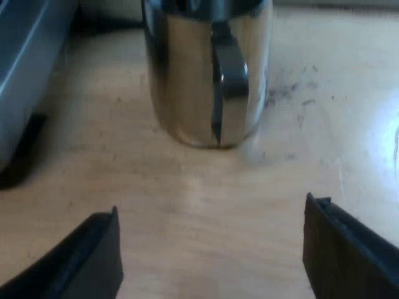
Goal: Place mug into machine
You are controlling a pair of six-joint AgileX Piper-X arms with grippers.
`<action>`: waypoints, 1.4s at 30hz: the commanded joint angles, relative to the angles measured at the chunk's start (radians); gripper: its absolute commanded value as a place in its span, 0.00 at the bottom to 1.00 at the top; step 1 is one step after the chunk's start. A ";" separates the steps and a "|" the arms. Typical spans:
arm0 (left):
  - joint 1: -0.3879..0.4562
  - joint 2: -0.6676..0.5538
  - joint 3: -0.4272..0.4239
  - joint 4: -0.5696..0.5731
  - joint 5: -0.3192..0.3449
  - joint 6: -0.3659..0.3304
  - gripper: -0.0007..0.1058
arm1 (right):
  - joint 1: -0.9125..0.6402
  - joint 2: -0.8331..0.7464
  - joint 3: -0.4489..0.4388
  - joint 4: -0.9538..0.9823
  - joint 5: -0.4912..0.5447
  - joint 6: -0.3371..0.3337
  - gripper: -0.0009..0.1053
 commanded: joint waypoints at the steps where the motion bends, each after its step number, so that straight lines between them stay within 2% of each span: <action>1: -0.005 -0.003 -0.001 -0.016 0.006 -0.011 0.78 | 0.001 0.015 0.027 -0.123 0.022 0.003 0.61; 7: -0.005 -0.003 -0.001 -0.016 0.006 -0.011 0.78 | 0.001 0.109 0.084 -0.312 0.046 0.004 0.61; 16: -0.005 0.003 -0.001 -0.013 0.006 -0.013 0.78 | 0.001 0.332 0.084 -0.502 0.046 0.005 0.61; 22: -0.005 0.003 -0.001 -0.013 0.006 -0.016 0.78 | 0.001 0.485 0.072 -0.608 0.044 0.048 0.61; 42: -0.005 0.003 -0.001 -0.013 0.006 -0.016 0.78 | 0.001 0.869 -0.113 -0.738 0.036 0.045 0.61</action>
